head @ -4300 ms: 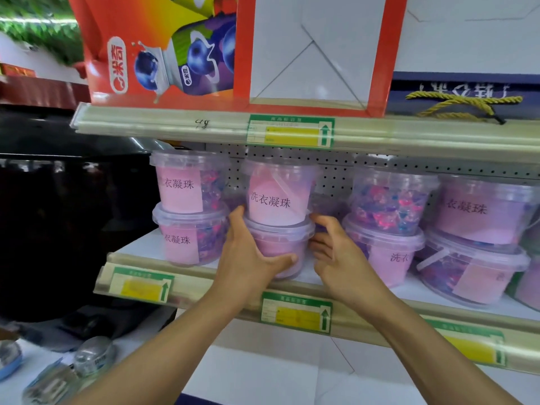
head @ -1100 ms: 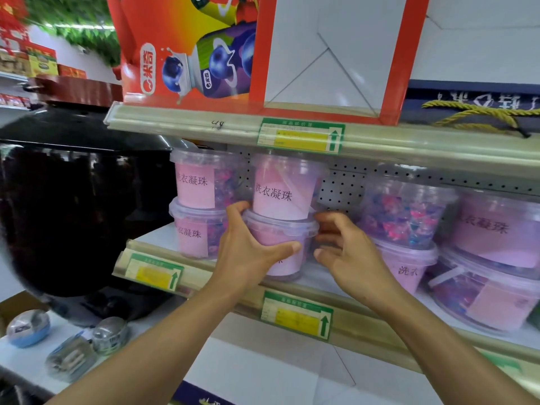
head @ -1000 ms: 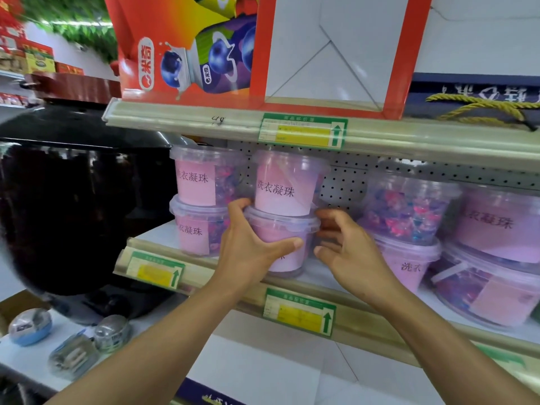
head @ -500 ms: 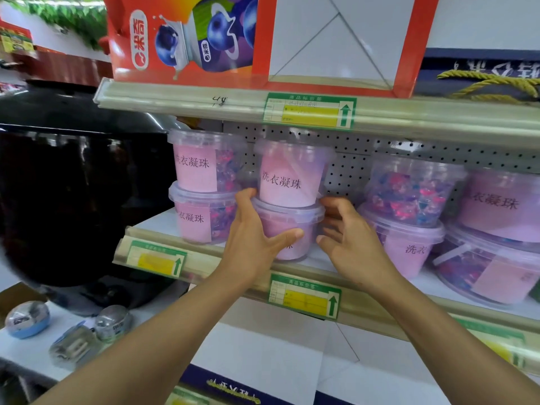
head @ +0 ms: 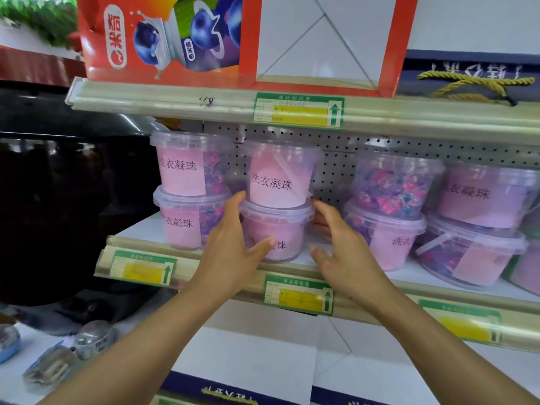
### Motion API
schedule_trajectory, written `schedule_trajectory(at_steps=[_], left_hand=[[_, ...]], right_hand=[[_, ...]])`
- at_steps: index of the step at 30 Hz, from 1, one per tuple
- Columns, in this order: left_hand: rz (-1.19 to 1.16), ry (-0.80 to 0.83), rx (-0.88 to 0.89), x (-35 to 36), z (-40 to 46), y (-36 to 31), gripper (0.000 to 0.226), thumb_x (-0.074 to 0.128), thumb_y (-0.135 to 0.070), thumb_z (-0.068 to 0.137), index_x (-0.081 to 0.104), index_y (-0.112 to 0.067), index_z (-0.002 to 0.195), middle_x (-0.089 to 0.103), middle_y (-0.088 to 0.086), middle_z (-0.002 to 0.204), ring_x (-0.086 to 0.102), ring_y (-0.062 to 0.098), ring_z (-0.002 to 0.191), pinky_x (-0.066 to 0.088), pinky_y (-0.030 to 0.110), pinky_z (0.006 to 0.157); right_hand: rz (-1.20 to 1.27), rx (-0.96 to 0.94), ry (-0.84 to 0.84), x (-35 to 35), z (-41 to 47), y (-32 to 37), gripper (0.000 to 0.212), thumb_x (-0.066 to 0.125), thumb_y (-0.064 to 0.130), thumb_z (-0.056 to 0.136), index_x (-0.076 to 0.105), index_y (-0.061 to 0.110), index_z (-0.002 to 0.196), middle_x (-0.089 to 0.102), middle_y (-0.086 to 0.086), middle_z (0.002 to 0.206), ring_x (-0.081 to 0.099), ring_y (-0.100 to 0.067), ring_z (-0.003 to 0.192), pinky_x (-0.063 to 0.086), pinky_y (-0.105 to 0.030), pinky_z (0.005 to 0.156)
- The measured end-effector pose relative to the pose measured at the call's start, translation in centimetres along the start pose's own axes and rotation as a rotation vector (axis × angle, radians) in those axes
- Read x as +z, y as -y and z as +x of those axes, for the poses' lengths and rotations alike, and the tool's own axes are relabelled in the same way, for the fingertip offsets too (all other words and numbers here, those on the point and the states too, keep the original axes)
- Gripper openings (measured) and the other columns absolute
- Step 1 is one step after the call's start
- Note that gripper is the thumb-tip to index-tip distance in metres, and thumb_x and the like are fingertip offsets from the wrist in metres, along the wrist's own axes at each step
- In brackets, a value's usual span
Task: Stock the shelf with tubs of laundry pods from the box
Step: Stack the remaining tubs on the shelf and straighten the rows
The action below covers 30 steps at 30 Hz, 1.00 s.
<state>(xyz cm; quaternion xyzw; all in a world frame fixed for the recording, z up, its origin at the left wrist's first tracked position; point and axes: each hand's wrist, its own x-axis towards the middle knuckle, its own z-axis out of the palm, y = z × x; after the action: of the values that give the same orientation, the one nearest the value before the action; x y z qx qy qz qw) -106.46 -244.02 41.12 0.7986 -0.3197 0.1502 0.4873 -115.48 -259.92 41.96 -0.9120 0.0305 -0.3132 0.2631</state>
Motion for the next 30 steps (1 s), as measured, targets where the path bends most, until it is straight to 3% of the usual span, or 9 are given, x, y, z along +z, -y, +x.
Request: schedule_trajectory(at_steps=[2, 5, 9, 14, 17, 21, 25, 28, 30], left_hand=[[0.076, -0.068, 0.028, 0.1, -0.8, -0.6, 0.086, 0.073, -0.027, 0.077, 0.020, -0.023, 0.144, 0.039, 0.001, 0.145, 0.039, 0.021, 0.131, 0.034, 0.036, 0.107], [0.164, -0.187, 0.163, 0.5, -2.4, -1.6, 0.081, 0.075, -0.016, 0.074, 0.028, -0.017, 0.141, 0.035, 0.004, 0.142, 0.035, 0.021, 0.130, 0.034, 0.034, 0.105], [0.216, -0.252, 0.322, 1.2, -3.2, -2.8, 0.070, 0.075, -0.008, 0.068, 0.039, -0.014, 0.128, 0.036, 0.007, 0.127, 0.039, 0.025, 0.118, 0.027, 0.018, 0.093], [0.183, -0.130, 0.414, 3.0, -3.0, -5.3, 0.058, 0.072, -0.010, 0.071, 0.045, -0.024, 0.120, 0.040, -0.006, 0.118, 0.045, 0.014, 0.105, 0.042, 0.028, 0.070], [0.174, -0.010, 0.418, 4.6, -2.5, -6.7, 0.051, 0.070, -0.013, 0.076, 0.046, -0.024, 0.120, 0.042, -0.009, 0.122, 0.043, 0.009, 0.111, 0.044, 0.029, 0.074], [0.113, 0.031, 0.363, 6.0, -1.9, -8.3, 0.049, 0.068, -0.011, 0.078, 0.045, -0.024, 0.119, 0.042, -0.011, 0.120, 0.047, 0.010, 0.109, 0.047, 0.037, 0.083], [0.083, 0.003, 0.333, 6.5, -1.5, -8.9, 0.051, 0.067, -0.012, 0.079, 0.043, -0.026, 0.122, 0.040, -0.015, 0.117, 0.046, 0.006, 0.105, 0.044, 0.032, 0.085], [0.048, -0.055, 0.309, 7.1, -0.8, -9.2, 0.051, 0.068, -0.008, 0.077, 0.045, -0.019, 0.122, 0.042, -0.013, 0.114, 0.045, 0.002, 0.101, 0.036, 0.019, 0.087], [0.027, -0.077, 0.288, 7.4, -0.6, -9.5, 0.048, 0.067, -0.006, 0.078, 0.047, -0.017, 0.120, 0.045, -0.010, 0.112, 0.046, 0.003, 0.101, 0.033, 0.013, 0.087]], right_hand=[[-0.049, 0.021, -0.076, -0.5, -0.6, 0.3, 0.066, 0.059, 0.005, 0.083, 0.032, 0.021, 0.141, 0.046, 0.001, 0.137, 0.046, -0.014, 0.123, 0.036, -0.028, 0.104], [-0.116, 0.012, -0.330, -2.3, -2.0, 0.3, 0.044, 0.064, 0.002, 0.079, 0.053, 0.013, 0.121, 0.052, -0.001, 0.111, 0.051, -0.012, 0.097, 0.034, -0.014, 0.086], [-0.237, 0.082, -0.562, -6.0, -3.7, -1.6, 0.038, 0.065, -0.004, 0.074, 0.058, 0.010, 0.108, 0.047, -0.002, 0.105, 0.052, -0.021, 0.093, 0.037, -0.024, 0.083], [-0.412, 0.123, -0.471, -8.5, -3.6, -5.0, 0.044, 0.063, -0.015, 0.069, 0.062, 0.003, 0.109, 0.054, -0.013, 0.110, 0.052, -0.031, 0.101, 0.040, -0.025, 0.080], [-0.524, -0.007, -0.397, -8.8, -3.2, -6.2, 0.045, 0.069, -0.019, 0.055, 0.065, 0.002, 0.095, 0.059, -0.014, 0.097, 0.055, -0.034, 0.087, 0.050, -0.036, 0.068], [-0.565, -0.116, -0.387, -9.5, -2.3, -6.6, 0.042, 0.078, -0.011, 0.047, 0.062, 0.007, 0.082, 0.060, -0.008, 0.081, 0.054, -0.031, 0.071, 0.045, -0.036, 0.060], [-0.517, -0.236, -0.381, -8.9, -2.6, -5.6, 0.034, 0.080, 0.000, 0.055, 0.060, 0.007, 0.082, 0.058, -0.009, 0.084, 0.053, -0.031, 0.074, 0.046, -0.036, 0.060], [-0.477, -0.302, -0.348, -7.6, -2.9, -4.3, 0.030, 0.073, -0.004, 0.061, 0.061, 0.006, 0.087, 0.058, -0.010, 0.090, 0.052, -0.030, 0.080, 0.044, -0.036, 0.066], [-0.313, -0.281, -0.362, -7.6, -3.2, -3.9, 0.034, 0.064, -0.009, 0.067, 0.062, 0.006, 0.098, 0.057, -0.008, 0.098, 0.054, -0.026, 0.089, 0.042, -0.031, 0.074]])
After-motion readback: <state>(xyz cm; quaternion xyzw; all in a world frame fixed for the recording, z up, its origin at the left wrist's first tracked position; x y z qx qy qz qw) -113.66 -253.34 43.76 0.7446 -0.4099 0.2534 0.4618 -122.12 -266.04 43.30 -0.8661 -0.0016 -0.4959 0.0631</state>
